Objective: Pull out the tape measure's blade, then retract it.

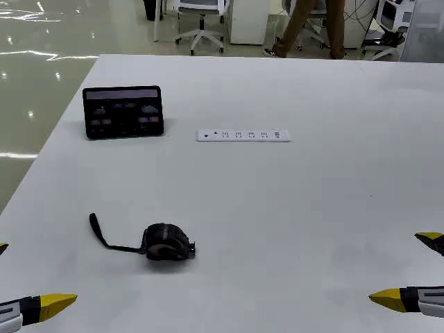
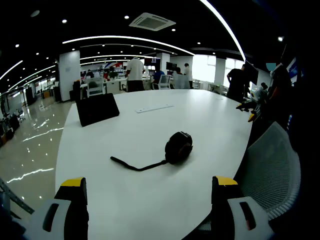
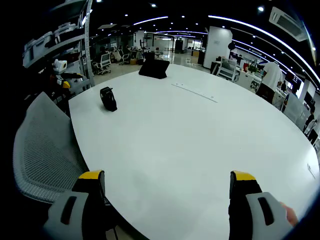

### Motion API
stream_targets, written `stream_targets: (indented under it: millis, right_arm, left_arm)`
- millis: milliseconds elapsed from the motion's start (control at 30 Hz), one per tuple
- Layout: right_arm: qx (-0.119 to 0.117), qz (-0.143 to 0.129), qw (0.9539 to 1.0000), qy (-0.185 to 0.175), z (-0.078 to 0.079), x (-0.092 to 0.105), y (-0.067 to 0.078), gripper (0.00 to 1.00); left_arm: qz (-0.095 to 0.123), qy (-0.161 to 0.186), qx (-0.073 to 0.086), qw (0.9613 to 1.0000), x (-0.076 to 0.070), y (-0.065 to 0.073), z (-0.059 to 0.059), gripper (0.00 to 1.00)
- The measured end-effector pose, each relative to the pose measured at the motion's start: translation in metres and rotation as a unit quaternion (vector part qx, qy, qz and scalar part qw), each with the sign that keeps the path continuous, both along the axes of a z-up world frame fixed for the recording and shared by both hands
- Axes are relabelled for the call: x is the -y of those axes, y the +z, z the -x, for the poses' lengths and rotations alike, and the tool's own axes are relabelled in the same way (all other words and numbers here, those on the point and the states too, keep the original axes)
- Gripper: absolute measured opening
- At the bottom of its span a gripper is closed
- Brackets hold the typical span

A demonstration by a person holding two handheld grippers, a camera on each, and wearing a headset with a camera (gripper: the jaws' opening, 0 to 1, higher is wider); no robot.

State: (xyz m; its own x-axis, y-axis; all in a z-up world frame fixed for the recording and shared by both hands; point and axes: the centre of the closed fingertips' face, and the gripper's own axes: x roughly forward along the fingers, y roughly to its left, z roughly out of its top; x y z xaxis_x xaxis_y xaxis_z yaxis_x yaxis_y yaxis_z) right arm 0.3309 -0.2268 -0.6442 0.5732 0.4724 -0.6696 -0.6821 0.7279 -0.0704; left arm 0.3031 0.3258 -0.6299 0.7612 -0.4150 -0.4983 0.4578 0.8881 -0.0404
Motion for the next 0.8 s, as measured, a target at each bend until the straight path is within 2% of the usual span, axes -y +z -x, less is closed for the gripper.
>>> stream_targets:
  millis: [333, 600, 800]
  right_arm:
    - [-0.001, 0.001, 1.0, -0.002, -0.003, 0.002, -0.001, 0.99]
    - [0.006, 0.006, 1.0, 0.003, -0.005, -0.001, 0.002, 1.0]
    - [0.0, 0.007, 0.9999, 0.01, -0.006, -0.006, 0.006, 0.99]
  left_arm:
    - [0.003, 0.0, -0.001, 1.0, -0.002, 0.001, -0.002, 1.0]
    - [0.003, -0.008, -0.002, 1.0, 0.003, 0.003, -0.002, 1.0]
    - [-0.004, -0.02, -0.003, 0.9998, 0.008, 0.004, -0.005, 1.0]
